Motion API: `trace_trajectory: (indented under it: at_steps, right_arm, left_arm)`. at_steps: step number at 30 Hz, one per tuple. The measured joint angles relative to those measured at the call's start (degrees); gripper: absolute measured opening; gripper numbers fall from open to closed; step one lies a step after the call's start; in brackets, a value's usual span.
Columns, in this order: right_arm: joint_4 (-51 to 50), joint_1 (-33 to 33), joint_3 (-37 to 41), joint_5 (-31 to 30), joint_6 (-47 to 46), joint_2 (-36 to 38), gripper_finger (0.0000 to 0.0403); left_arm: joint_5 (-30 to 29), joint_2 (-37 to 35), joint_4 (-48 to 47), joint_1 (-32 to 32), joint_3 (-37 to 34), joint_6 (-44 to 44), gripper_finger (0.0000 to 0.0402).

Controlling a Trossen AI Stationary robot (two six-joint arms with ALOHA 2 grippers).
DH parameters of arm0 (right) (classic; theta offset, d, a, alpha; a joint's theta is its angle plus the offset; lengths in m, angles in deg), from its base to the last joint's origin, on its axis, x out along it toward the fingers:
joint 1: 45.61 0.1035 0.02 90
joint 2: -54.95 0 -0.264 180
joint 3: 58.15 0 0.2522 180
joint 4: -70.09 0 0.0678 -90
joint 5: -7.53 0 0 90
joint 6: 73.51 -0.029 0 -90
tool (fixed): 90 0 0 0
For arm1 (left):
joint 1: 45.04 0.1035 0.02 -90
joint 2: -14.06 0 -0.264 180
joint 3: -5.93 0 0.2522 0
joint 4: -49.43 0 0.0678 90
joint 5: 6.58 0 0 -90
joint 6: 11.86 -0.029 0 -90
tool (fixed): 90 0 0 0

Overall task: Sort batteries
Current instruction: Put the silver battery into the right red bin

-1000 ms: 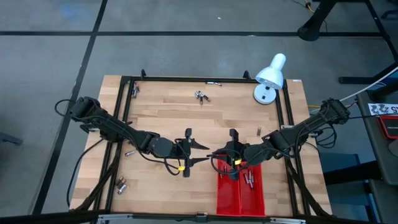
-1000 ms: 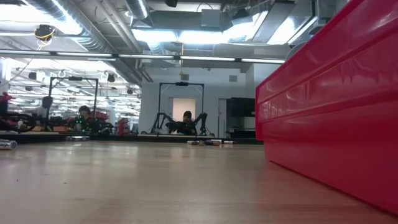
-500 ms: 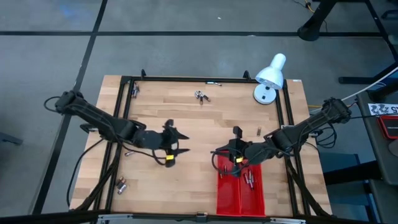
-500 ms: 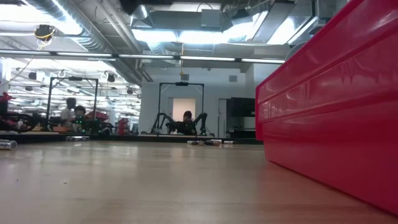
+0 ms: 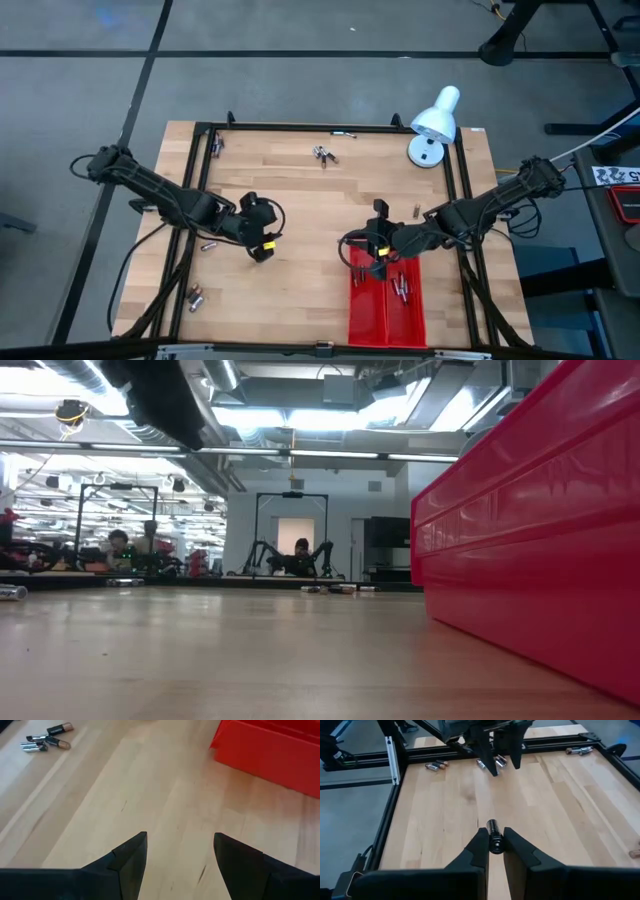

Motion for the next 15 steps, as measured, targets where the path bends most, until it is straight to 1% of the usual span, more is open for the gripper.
trace_trajectory:
  at_steps: [4, 7, 9, 12, 15]
  right_arm:
    - [-0.3, -0.8, 0.0, 0.3, 0.2, 0.0, 0.0034]
    - [-4.5, -0.8, 0.0, 4.2, -1.7, 0.1, 0.0034]
    - [-12.1, -0.6, 0.0, 8.8, -5.8, 0.9, 0.0034]
    - [-26.4, 0.6, 0.0, 16.7, -15.3, 2.9, 0.0034]
    - [-37.1, 3.8, 0.1, 20.6, -22.0, 5.6, 0.0034]
  left_arm:
    - [-0.6, 0.0, 1.1, 0.1, 0.0, -0.7, 0.0218]
    - [-1.0, 0.0, 1.1, 0.1, 0.0, -0.1, 0.0218]
    - [-1.0, 0.0, 1.1, 0.0, 0.0, 0.9, 0.0218]
    - [-1.0, 0.0, 0.8, -0.5, 0.0, 2.1, 0.0218]
    - [-1.0, 0.0, 0.6, -0.8, 0.0, 1.6, 0.0218]
